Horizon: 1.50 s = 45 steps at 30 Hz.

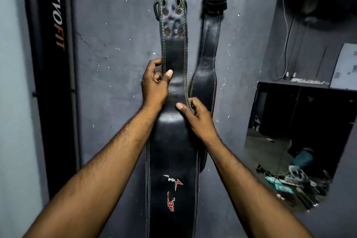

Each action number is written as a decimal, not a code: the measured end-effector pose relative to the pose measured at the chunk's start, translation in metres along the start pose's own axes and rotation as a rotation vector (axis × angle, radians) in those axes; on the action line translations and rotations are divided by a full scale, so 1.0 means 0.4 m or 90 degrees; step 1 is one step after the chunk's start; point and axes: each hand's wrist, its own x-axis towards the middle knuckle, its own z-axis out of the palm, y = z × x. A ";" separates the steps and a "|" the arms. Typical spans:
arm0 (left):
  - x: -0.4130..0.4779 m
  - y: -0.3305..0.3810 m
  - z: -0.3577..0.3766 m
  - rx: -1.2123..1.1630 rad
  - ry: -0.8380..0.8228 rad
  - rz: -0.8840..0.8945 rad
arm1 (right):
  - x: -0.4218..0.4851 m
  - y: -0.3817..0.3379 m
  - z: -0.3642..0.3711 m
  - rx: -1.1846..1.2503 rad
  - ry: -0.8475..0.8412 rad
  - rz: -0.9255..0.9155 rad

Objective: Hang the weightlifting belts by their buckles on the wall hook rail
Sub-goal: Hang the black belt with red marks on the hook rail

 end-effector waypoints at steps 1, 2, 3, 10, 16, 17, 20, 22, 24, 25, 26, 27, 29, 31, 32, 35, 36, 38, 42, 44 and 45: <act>0.002 0.000 -0.003 -0.007 0.004 -0.004 | -0.011 0.017 -0.008 0.058 -0.047 0.038; 0.005 0.002 -0.004 -0.019 0.006 -0.009 | -0.025 0.037 -0.011 0.101 -0.080 0.071; 0.009 0.003 -0.004 -0.029 0.008 -0.012 | -0.038 0.052 -0.010 0.117 -0.080 0.081; 0.008 0.008 0.015 -0.081 0.040 -0.039 | -0.069 0.077 -0.026 0.162 0.018 0.091; 0.019 -0.022 0.004 -0.103 0.103 -0.088 | -0.137 0.135 -0.023 0.117 0.036 0.096; 0.020 -0.022 0.007 -0.110 0.105 -0.090 | -0.138 0.136 -0.026 0.116 0.045 0.094; 0.031 -0.015 0.014 -0.123 0.115 -0.084 | -0.147 0.148 -0.044 0.147 -0.025 0.143; 0.043 -0.011 0.014 -0.116 0.123 -0.079 | -0.168 0.172 -0.050 0.151 -0.059 0.162; 0.047 -0.015 0.013 -0.109 0.115 -0.073 | -0.184 0.188 -0.046 0.126 -0.035 0.142; 0.045 -0.016 0.013 -0.103 0.111 -0.070 | -0.188 0.191 -0.042 0.122 -0.025 0.137; 0.045 -0.019 0.011 -0.099 0.106 -0.065 | -0.191 0.191 -0.040 0.128 -0.023 0.140; 0.043 -0.021 0.011 -0.098 0.101 -0.062 | -0.193 0.197 -0.039 0.142 -0.032 0.151; 0.040 -0.019 0.010 -0.103 0.098 -0.056 | -0.204 0.208 -0.043 0.165 -0.089 0.199; 0.039 -0.016 0.011 -0.111 0.093 -0.046 | -0.227 0.230 -0.043 0.135 -0.140 0.252; 0.041 -0.015 0.011 -0.112 0.091 -0.041 | -0.240 0.241 -0.041 0.105 -0.135 0.250; 0.048 -0.014 0.008 -0.111 0.092 -0.042 | -0.261 0.250 -0.028 0.055 -0.057 0.195; 0.051 -0.013 0.006 -0.106 0.093 -0.042 | -0.262 0.242 -0.025 0.064 -0.049 0.185; 0.056 -0.013 0.005 -0.094 0.092 -0.045 | -0.264 0.236 -0.027 0.090 -0.058 0.196; 0.053 -0.016 -0.002 -0.097 0.095 -0.046 | -0.310 0.272 -0.045 0.128 -0.199 0.318; 0.053 -0.016 -0.003 -0.102 0.087 -0.048 | -0.339 0.299 -0.050 0.118 -0.238 0.345; 0.054 -0.014 -0.003 -0.107 0.080 -0.053 | -0.347 0.306 -0.050 0.121 -0.233 0.348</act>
